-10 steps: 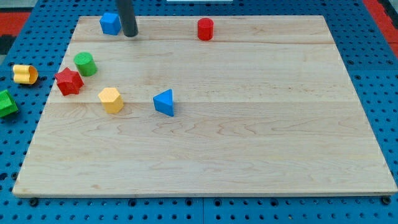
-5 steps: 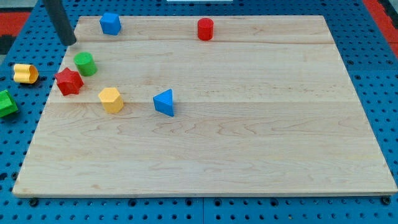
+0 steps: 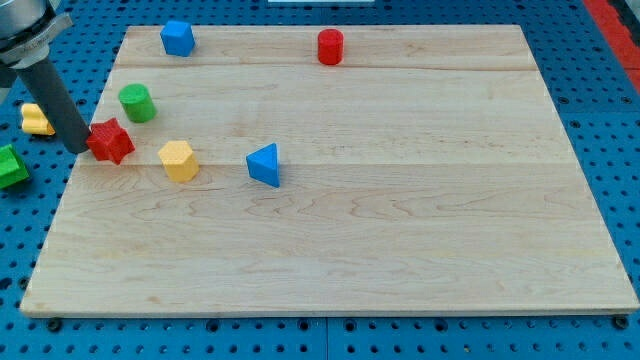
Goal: Move red star to the top left of the yellow hexagon
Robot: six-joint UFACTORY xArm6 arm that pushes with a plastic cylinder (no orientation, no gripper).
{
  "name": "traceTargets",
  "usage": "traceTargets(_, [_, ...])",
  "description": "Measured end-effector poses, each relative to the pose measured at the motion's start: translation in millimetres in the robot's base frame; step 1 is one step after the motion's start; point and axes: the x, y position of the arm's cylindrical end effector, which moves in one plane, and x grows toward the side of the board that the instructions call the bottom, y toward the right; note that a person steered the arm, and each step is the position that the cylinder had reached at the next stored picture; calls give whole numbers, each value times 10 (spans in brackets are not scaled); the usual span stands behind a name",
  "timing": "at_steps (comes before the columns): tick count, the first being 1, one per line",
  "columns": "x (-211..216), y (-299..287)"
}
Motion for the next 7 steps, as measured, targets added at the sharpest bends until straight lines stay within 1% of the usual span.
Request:
traceTargets(1, [-130,0])
traceTargets(2, [-166,149])
traceTargets(7, [-105,163])
